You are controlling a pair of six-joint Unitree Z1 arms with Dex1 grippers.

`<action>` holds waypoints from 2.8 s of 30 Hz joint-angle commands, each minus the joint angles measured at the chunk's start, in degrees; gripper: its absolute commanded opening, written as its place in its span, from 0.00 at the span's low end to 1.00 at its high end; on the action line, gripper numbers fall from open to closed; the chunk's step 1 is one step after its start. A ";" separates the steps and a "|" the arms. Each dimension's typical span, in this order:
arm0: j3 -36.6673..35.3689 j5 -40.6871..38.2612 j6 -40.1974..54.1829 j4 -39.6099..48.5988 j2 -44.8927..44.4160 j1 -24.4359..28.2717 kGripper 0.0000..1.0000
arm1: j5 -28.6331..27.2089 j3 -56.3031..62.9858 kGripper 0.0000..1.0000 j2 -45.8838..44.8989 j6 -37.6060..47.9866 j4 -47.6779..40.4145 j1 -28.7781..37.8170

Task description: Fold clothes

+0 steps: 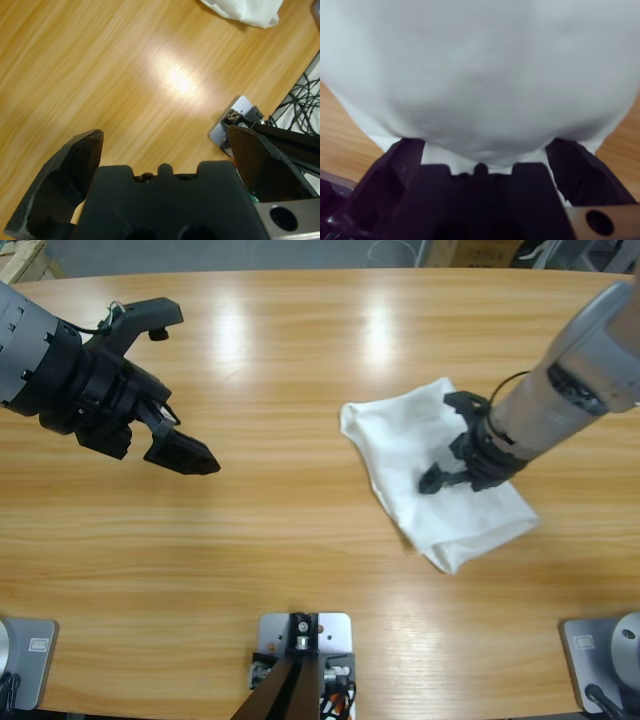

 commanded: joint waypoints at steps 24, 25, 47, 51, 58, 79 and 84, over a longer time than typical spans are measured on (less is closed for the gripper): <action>8.05 1.20 1.47 -2.04 -4.03 5.46 0.98 | -1.93 -26.43 0.96 -5.22 -6.17 20.29 0.69; 6.80 1.42 1.54 -2.90 -3.01 4.32 0.98 | -2.05 -24.22 0.96 -7.65 -6.40 20.28 -0.74; -31.96 13.18 5.64 19.33 37.79 -9.43 0.97 | -0.98 -12.42 0.95 -20.78 -8.21 23.53 -6.84; -31.86 13.18 5.48 19.17 39.69 -9.44 0.96 | -0.38 -12.11 0.95 -21.15 -8.21 24.07 -6.84; -34.65 13.07 5.16 19.10 41.27 -9.95 0.97 | -0.50 -14.60 0.95 -22.31 -8.40 27.89 -6.84; -21.45 15.41 1.30 12.35 39.02 3.12 0.97 | -0.41 -13.37 0.95 -27.41 -7.07 29.89 -6.84; -15.91 18.18 -0.83 10.47 35.91 10.24 0.97 | 0.08 -13.15 0.95 -26.46 -7.07 28.33 -6.84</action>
